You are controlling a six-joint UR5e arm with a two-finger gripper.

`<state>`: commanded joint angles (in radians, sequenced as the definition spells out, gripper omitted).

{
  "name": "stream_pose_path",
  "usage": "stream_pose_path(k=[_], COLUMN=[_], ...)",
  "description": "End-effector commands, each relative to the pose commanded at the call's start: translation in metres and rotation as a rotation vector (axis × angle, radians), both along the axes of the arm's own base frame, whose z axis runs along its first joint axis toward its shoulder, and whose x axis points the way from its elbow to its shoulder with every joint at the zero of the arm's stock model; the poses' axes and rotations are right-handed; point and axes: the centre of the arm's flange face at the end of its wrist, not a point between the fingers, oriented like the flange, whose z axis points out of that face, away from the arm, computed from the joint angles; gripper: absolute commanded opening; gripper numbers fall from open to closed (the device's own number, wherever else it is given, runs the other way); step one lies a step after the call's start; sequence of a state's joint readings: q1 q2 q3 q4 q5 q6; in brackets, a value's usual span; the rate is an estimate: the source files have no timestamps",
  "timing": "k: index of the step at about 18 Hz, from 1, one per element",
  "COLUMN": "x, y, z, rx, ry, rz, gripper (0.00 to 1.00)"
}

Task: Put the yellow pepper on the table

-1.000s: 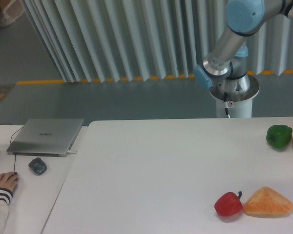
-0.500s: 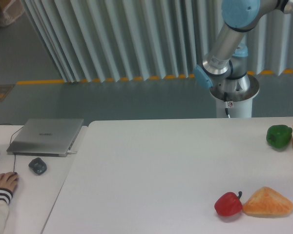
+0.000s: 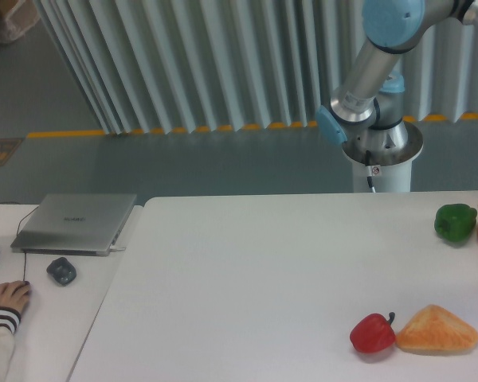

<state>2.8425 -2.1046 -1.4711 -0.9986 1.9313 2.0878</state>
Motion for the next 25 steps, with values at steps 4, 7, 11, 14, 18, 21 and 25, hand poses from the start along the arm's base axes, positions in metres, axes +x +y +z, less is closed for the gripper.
stream_pose_path(k=[4, 7, 11, 14, 18, 21, 25], x=[0.0, 0.0, 0.001, 0.0, 0.019, 0.052, 0.108], y=[0.007, 0.009, 0.009, 0.009, -0.031, -0.045, 0.023], z=[-0.009, -0.009, -0.007, 0.003, 0.069, 0.106, 0.112], rx=[0.004, 0.005, 0.003, 0.015, 0.161, 0.332, 0.371], ry=[0.019, 0.019, 0.017, 0.028, -0.034, -0.123, -0.112], rz=[0.008, 0.005, -0.008, -0.012, 0.033, 0.086, 0.212], gripper=[1.0, 0.99, 0.24, 0.15, 0.15, 0.15, 0.15])
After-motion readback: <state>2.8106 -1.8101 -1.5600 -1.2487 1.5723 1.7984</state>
